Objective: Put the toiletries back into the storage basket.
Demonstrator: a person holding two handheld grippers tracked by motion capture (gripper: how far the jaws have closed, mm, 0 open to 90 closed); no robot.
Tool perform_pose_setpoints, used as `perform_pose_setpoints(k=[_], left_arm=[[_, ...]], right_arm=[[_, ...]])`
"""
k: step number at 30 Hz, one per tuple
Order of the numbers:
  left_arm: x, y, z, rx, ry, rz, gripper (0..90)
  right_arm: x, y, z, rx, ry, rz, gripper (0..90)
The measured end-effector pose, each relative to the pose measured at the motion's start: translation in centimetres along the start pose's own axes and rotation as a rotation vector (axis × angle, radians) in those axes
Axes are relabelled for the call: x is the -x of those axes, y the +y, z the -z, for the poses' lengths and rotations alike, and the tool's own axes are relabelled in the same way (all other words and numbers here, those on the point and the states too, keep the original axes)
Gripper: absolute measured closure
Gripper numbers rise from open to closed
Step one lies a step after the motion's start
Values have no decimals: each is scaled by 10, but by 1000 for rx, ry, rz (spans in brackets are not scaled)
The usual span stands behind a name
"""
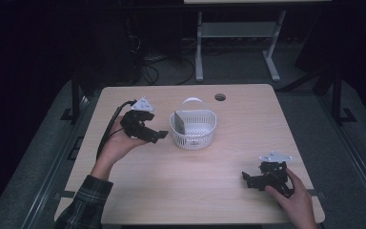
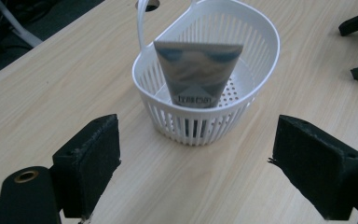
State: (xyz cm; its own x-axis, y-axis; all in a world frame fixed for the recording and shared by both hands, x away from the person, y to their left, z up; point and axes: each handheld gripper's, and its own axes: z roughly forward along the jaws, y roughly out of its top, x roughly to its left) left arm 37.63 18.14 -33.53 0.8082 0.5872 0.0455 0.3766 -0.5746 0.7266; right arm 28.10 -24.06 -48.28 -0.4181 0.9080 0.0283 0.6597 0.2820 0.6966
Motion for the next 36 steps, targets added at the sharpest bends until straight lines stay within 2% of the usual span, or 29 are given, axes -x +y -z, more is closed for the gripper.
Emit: perform_pose_setpoints(k=[11,21,27,31,32,33,34,35,36], left_arm=[[6,-28,8,15,17,23,143],[18,-58,15,45,36,33,143],[24,-72,16,43,40,37,143],[28,-85,18,57,50,49,143],[30,-92,19,58,51,55,143],[30,-92,19,58,51,55,143],[32,-100,18,60,56,64,143],[32,-100,18,60,56,64,143],[34,-108,19,65,63,69,144]], right_arm=[[0,0,0,1,-2,0,0],[0,0,0,0,0,1,0],[0,0,0,0,0,1,0],[0,0,0,0,-1,1,0],[0,0,0,0,-1,0,0],[0,0,0,0,-1,0,0],[0,0,0,0,-1,0,0],[0,0,0,0,-1,0,0],[0,0,0,0,-1,0,0]])
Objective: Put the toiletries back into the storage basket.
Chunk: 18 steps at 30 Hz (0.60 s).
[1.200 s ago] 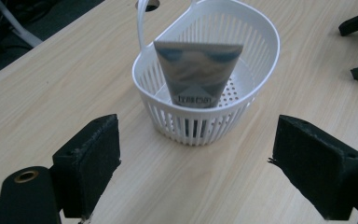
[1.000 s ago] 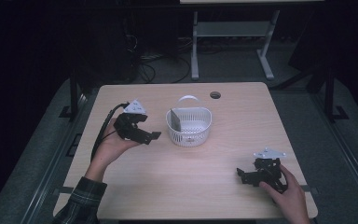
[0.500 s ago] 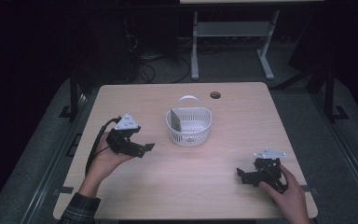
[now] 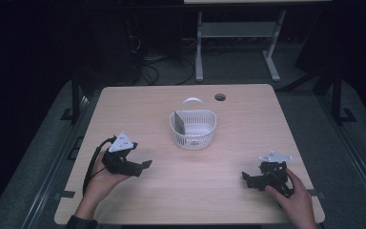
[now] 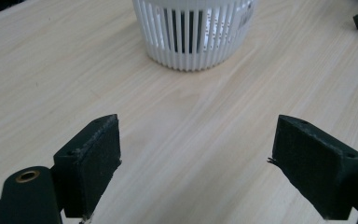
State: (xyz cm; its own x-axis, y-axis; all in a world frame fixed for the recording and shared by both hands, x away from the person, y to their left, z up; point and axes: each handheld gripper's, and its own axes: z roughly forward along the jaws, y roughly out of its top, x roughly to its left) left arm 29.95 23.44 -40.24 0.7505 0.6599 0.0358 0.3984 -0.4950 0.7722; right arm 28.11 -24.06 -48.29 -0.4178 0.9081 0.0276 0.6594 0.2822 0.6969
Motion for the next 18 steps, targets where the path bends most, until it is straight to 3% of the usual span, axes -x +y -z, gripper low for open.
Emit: perform_pose_setpoints(k=[13,18], left_arm=[[2,-42,6,14,38,39,143],[7,-63,3,-28,68,51,142]], right_arm=[[0,0,0,0,0,-2,0],[0,0,0,0,0,-1,0]])
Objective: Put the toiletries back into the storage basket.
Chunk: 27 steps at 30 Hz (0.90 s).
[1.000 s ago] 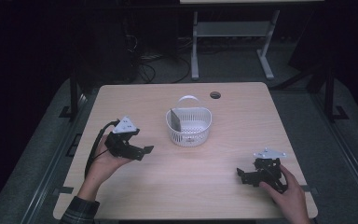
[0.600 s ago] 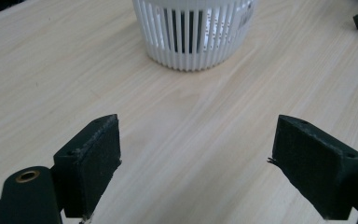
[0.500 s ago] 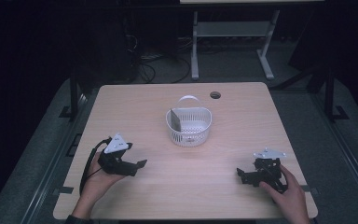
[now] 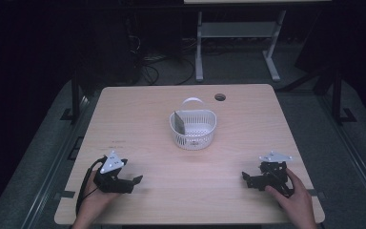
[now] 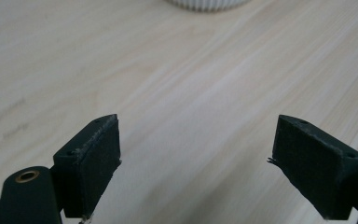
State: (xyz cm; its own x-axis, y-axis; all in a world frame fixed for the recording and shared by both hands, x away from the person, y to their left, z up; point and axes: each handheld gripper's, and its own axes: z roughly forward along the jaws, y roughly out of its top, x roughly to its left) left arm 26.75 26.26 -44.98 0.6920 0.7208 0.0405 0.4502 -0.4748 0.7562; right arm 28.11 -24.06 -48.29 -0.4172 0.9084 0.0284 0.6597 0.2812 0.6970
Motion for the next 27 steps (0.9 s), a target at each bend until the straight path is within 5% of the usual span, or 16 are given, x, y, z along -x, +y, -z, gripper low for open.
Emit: perform_pose_setpoints(k=[10,27], left_arm=[[-2,-24,-10,-46,18,41,127],[-7,-25,-10,-46,14,59,126]], right_arm=[[0,0,0,-2,0,1,0],[1,0,0,-2,12,14,0]])
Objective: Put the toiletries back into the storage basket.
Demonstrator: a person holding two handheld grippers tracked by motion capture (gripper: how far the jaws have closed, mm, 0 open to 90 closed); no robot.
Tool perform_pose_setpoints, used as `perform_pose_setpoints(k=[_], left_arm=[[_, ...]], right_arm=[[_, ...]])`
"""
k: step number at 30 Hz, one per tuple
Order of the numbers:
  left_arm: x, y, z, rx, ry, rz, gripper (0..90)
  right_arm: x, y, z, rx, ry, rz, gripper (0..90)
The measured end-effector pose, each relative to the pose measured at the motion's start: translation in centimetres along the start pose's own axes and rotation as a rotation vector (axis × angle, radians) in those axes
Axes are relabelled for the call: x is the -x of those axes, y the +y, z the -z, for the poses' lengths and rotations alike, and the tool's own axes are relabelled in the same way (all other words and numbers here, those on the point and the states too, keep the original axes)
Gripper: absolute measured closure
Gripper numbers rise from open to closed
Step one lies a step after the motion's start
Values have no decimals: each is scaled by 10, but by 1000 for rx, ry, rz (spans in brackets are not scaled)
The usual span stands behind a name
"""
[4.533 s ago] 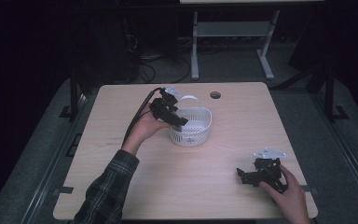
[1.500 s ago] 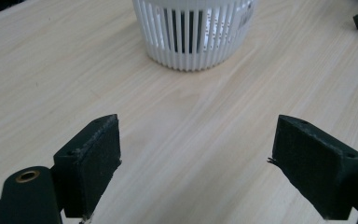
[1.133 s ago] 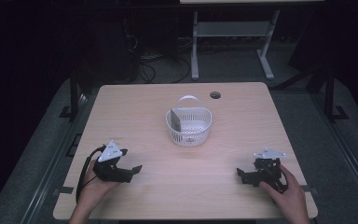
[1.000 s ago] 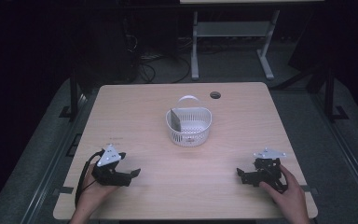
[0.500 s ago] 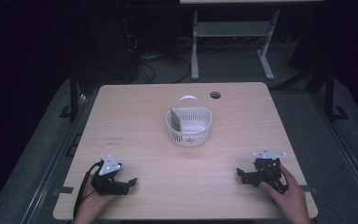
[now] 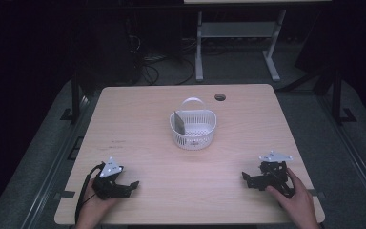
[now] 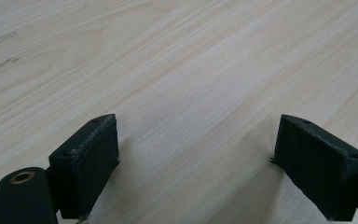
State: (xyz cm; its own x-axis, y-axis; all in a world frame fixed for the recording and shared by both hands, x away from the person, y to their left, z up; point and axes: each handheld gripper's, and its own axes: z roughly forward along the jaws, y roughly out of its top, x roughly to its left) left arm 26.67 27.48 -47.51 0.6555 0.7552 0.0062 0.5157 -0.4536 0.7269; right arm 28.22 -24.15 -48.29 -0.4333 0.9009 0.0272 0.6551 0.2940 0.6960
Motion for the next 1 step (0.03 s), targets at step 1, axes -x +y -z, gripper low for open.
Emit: perform_pose_setpoints(k=[1], left_arm=[[0,0,0,0,0,0,126]], right_arm=[[0,0,0,0,0,0,0]])
